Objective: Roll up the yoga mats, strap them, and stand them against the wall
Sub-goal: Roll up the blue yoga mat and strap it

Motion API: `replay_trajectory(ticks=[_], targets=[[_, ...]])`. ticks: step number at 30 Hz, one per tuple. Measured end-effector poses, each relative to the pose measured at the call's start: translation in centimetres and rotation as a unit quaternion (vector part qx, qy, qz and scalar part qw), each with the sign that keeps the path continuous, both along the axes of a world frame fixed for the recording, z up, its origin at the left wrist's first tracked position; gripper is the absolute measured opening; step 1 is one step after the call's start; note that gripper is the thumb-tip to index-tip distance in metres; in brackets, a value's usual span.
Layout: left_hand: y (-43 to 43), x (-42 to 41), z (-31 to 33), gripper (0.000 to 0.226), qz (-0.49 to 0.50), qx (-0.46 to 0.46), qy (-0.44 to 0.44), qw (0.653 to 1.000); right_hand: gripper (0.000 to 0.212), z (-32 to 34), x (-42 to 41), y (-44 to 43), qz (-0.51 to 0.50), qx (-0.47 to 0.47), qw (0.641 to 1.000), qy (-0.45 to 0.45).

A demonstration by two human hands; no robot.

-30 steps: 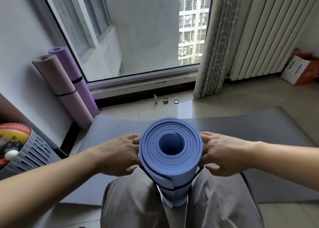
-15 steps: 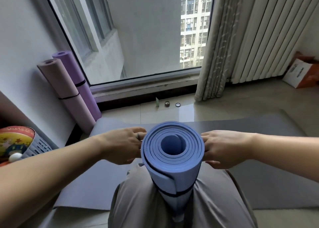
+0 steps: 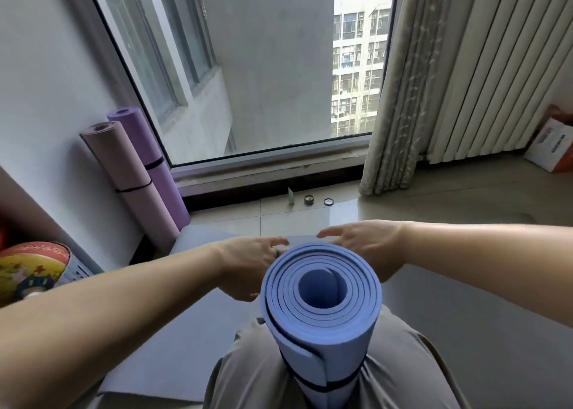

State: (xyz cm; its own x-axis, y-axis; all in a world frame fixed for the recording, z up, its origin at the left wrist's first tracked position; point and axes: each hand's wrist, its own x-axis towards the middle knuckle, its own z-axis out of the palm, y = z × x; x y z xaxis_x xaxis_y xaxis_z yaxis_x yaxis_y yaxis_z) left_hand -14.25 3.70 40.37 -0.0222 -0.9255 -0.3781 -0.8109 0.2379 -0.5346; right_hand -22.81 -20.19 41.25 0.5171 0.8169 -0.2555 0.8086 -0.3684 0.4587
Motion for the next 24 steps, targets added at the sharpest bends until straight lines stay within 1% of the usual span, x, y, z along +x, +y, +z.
replay_trajectory(ticks=[2, 5, 7, 11, 15, 17, 19, 21, 23, 24], targets=[[-0.1, 0.0, -0.9, 0.037, 0.016, -0.004, 0.013, 1.000, 0.036, -0.6, 0.3, 0.3, -0.009, 0.021, 1.000, 0.016], [0.4, -0.6, -1.9, 0.034, 0.064, -0.024, 0.092, 0.993, 0.033, -1.8, -0.1, -0.1, -0.034, 0.057, 0.997, 0.049], [0.9, -0.9, -1.8, 0.032, 0.081, -0.030, 0.125, 0.988, 0.033, -2.0, -0.6, -0.5, -0.029, 0.061, 0.996, 0.050], [1.9, -0.7, -1.4, 0.035, 0.055, -0.032, 0.129, 0.990, 0.032, -2.1, -0.9, -1.0, 0.004, 0.095, 0.995, 0.019], [2.0, -0.6, -2.4, 0.032, 0.062, -0.029, 0.112, 0.991, 0.035, -1.7, -0.8, -0.6, 0.016, 0.153, 0.988, 0.034], [2.1, -0.5, -2.4, 0.032, 0.065, -0.021, 0.106, 0.992, 0.034, -1.5, -0.8, -0.3, 0.010, 0.155, 0.987, 0.040], [2.6, -0.7, -1.8, 0.031, 0.053, -0.013, 0.129, 0.990, 0.033, -1.5, -1.1, -0.6, -0.011, 0.141, 0.989, 0.040], [3.7, -1.4, -0.9, 0.029, 0.021, -0.051, 0.159, 0.986, 0.033, -2.0, -1.8, -1.4, -0.049, 0.114, 0.991, 0.042], [5.0, -2.5, -1.0, 0.044, 0.016, -0.087, 0.180, 0.980, 0.032, -2.5, -2.9, -2.3, -0.079, 0.098, 0.991, 0.047], [5.6, -3.3, -1.5, 0.052, 0.036, -0.081, 0.203, 0.975, 0.032, -2.8, -3.6, -2.6, -0.082, 0.103, 0.990, 0.045]])
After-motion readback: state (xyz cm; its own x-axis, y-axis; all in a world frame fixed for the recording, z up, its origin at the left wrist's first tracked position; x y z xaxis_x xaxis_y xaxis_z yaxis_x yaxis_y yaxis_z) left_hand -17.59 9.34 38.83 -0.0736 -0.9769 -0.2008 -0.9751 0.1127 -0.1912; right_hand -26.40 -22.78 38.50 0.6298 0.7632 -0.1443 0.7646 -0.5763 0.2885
